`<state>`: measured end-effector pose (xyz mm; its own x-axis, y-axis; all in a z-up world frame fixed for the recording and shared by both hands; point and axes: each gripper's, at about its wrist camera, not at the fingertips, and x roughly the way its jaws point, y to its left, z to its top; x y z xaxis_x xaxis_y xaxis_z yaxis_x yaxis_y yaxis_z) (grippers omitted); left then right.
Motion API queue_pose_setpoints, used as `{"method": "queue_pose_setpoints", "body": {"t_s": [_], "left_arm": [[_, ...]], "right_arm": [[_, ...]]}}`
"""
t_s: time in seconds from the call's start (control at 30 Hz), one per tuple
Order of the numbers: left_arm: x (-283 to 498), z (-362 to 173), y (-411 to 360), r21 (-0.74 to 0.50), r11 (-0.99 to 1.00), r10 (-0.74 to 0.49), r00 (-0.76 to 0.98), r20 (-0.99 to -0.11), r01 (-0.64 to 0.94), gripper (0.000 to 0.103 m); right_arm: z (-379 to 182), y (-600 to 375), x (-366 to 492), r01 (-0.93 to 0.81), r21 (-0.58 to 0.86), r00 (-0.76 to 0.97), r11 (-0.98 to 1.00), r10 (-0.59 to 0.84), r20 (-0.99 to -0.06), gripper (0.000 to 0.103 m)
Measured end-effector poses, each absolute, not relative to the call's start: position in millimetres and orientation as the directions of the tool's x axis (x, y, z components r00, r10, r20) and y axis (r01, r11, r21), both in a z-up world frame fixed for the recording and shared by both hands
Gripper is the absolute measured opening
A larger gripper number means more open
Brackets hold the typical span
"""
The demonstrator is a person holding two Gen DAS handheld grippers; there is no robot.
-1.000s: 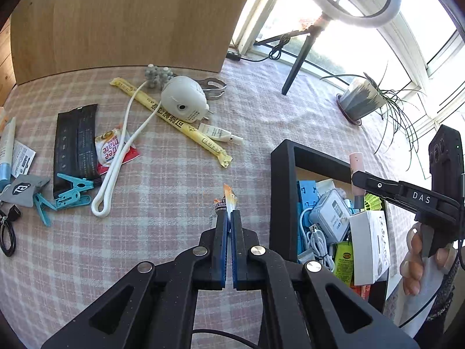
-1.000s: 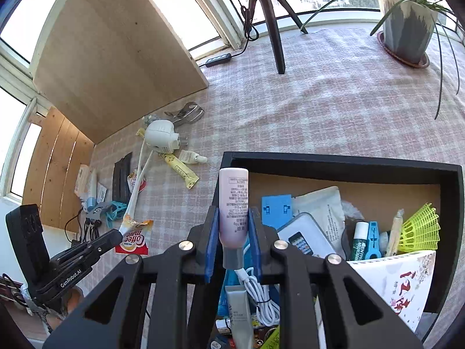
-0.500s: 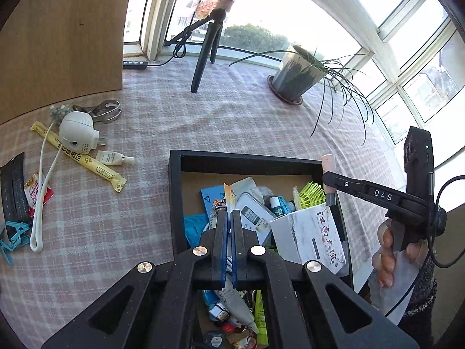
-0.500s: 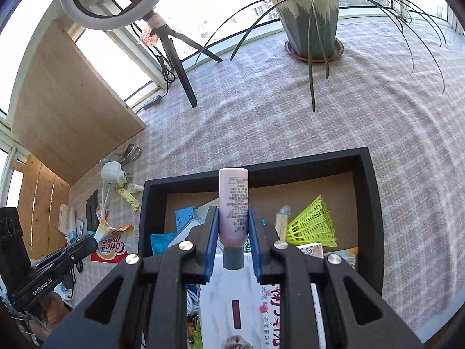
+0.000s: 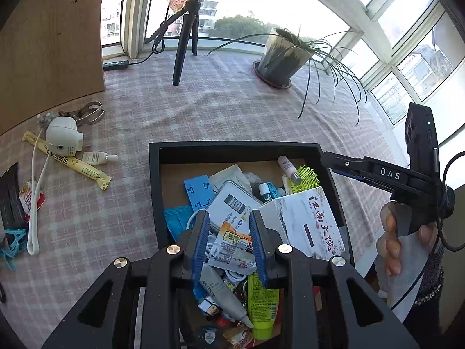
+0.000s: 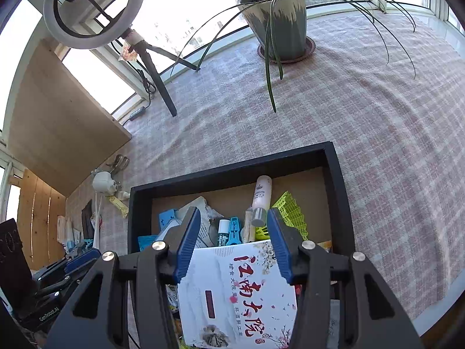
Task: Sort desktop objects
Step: 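Release both items into the tray and move both tools back over the table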
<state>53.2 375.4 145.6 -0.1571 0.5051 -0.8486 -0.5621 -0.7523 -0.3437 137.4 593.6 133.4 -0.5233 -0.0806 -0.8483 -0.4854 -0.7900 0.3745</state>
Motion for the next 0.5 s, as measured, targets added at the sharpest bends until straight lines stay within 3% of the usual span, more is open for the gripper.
{"method": "queue_pose_setpoints", "body": {"t_s": [0.5], "left_arm": [[14,130,298,-0.301,-0.867,0.409,-0.220,-0.886,-0.397,0.027]], "right_arm": [[148,511,70,-0.304,0.364,-0.498,-0.880,-0.179,-0.848,0.047]]}}
